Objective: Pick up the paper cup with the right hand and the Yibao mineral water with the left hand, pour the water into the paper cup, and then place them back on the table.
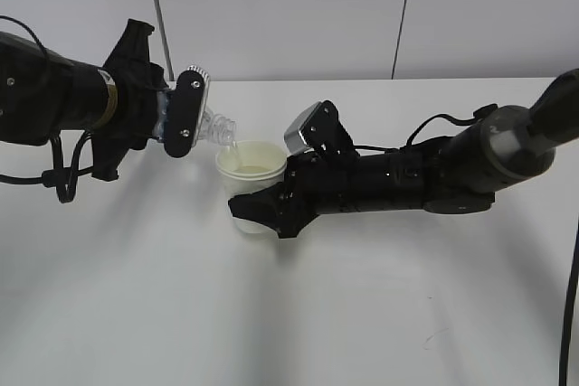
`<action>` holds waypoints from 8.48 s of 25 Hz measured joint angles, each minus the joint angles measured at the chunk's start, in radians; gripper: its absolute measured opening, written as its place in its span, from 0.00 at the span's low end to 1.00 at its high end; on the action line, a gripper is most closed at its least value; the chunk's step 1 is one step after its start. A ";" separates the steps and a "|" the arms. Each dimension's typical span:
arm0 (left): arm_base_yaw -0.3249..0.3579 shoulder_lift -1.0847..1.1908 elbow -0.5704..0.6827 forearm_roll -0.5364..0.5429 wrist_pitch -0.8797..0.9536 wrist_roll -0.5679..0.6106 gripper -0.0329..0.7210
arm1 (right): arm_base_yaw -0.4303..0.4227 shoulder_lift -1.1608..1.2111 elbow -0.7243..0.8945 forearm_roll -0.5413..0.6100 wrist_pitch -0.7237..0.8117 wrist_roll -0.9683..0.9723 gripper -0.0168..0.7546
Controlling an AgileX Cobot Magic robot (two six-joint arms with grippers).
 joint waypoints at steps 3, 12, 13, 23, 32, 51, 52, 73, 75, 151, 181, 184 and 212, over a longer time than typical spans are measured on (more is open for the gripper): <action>0.000 0.000 0.000 0.002 0.000 0.000 0.49 | 0.000 0.000 0.000 0.000 0.000 0.000 0.67; 0.000 -0.001 0.000 0.003 0.001 -0.050 0.49 | 0.000 0.000 0.000 0.000 0.002 0.000 0.67; 0.000 -0.002 0.000 0.003 0.001 -0.059 0.49 | 0.000 0.000 0.000 0.000 0.002 0.000 0.67; 0.000 -0.008 0.000 0.002 0.001 -0.209 0.49 | 0.000 0.000 0.000 -0.002 0.002 0.000 0.67; 0.000 -0.008 0.000 -0.126 -0.037 -0.563 0.49 | 0.000 0.000 0.000 0.023 0.006 0.000 0.67; 0.014 0.083 -0.002 -0.170 -0.026 -1.118 0.49 | -0.007 0.000 0.000 0.093 0.027 0.002 0.67; 0.025 0.083 -0.002 -0.169 -0.028 -1.141 0.49 | -0.007 0.000 0.000 0.096 0.027 0.002 0.67; 0.217 0.138 -0.100 0.025 -0.154 -1.528 0.49 | -0.007 0.000 0.000 0.181 0.028 0.002 0.67; 0.217 0.153 -0.125 0.025 -0.155 -1.530 0.49 | -0.007 0.000 0.000 0.183 0.028 0.002 0.67; 0.217 0.406 -0.419 0.028 -0.157 -1.575 0.49 | -0.166 0.073 0.000 0.961 0.074 -0.536 0.66; 0.217 0.407 -0.419 0.029 -0.157 -1.575 0.49 | -0.166 0.151 0.000 0.997 -0.056 -0.551 0.66; 0.217 0.407 -0.419 0.029 -0.157 -1.575 0.49 | -0.166 0.151 0.000 0.997 -0.052 -0.551 0.69; 0.217 0.407 -0.419 0.029 -0.157 -1.575 0.49 | -0.166 0.085 0.087 0.998 -0.003 -0.555 0.81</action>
